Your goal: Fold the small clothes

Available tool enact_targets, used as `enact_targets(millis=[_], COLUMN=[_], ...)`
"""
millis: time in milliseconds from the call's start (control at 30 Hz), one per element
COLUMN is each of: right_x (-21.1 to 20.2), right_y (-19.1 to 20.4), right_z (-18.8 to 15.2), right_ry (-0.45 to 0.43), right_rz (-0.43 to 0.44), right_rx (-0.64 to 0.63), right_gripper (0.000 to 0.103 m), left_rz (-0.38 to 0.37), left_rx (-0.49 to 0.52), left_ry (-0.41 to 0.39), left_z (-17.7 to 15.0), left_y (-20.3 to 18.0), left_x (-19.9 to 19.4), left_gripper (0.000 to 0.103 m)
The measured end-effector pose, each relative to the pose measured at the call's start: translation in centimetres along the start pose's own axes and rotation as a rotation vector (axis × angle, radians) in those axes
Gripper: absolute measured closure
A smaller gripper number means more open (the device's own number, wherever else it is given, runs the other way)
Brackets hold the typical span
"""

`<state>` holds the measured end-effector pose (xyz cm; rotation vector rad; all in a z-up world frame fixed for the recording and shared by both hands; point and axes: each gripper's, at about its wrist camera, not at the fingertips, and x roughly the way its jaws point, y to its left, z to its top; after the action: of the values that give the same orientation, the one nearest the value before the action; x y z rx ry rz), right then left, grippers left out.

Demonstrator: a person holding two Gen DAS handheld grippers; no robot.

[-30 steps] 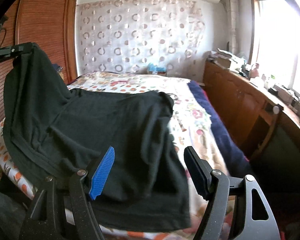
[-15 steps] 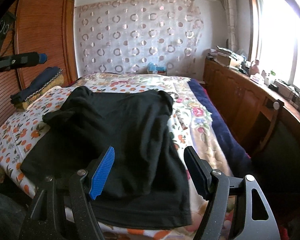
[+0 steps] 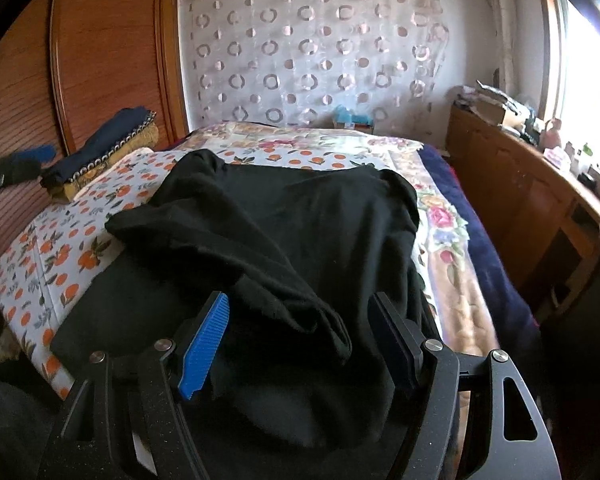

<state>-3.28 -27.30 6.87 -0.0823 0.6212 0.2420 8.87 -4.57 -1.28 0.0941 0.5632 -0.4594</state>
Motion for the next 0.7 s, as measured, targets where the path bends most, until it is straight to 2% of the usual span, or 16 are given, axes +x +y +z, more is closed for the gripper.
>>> enact_targets(millis=[133,233,367,433,567,633,667,700], right_x=[-0.6,-0.1,2.0,3.0,2.7,2.6,2.4,2.1], right_y=[-0.4,-0.2,0.2,0.1,-0.5,-0.4,-0.2,-0.1], right_z=[1.2,1.6,1.1,0.6,0.3,0.6,0.6,0.8], right_ry=[-0.031,-0.02,0.085,0.143,0.159,0.156,0.155,0.148], right_rz=[0.009,0.011,0.029,0.038,0.069,0.085,0.091,0.094], right_rx=[0.014,0.004,-0.015,-0.02,-0.013,-0.016,-0.021,-0.031], right_gripper=[0.029,0.029,0.03,0.033,0.045,0.06,0.074,0.082], left_rz=[0.024,0.032,0.023,0.021,0.01,0.008,0.006,0.005], left_rx=[-0.017,-0.019,-0.034,-0.037,-0.04,-0.039,-0.04,-0.041], left_ry=[0.011,0.017,0.022,0.023,0.025,0.027,0.027,0.028], left_z=[-1.3,-2.0,-2.6,-2.8,-3.0,-3.0,-3.0,-3.1], left_y=[0.7,1.2,1.5,1.6,1.5,1.4,1.3,1.3], left_x=[0.1,0.3,0.5,0.5,0.6,0.7,0.8,0.8], left_gripper=[0.025,0.025,0.025,0.025,0.025,0.025,0.025,0.025])
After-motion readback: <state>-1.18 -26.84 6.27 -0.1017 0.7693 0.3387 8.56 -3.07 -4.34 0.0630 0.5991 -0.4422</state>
